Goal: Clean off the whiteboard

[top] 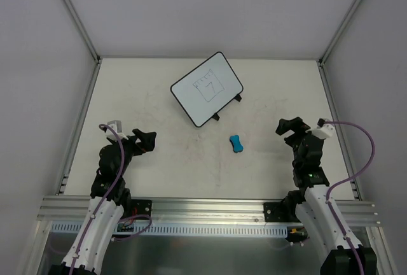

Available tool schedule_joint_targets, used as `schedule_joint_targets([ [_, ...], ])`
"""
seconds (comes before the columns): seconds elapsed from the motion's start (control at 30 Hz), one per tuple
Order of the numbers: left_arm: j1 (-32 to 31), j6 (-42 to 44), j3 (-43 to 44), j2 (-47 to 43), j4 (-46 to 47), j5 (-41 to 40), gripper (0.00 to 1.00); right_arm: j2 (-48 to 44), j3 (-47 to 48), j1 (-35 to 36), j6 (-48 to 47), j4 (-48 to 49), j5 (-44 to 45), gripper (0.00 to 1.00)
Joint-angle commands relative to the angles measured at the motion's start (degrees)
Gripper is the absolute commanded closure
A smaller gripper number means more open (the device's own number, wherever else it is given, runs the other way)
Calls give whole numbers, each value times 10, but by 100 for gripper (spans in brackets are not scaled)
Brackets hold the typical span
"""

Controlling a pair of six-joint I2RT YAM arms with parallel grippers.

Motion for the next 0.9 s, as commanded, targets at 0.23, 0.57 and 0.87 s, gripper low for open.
schedule_joint_targets([
  [0.23, 0, 21, 13, 42, 89, 82, 1, 16, 18, 3, -11, 5, 6, 1],
  [0.57, 0, -99, -37, 217, 418, 145, 1, 52, 26, 4, -15, 26, -29, 1],
  [0.87, 0, -129, 30, 473, 662, 188, 1, 77, 28, 3, -20, 46, -58, 1],
])
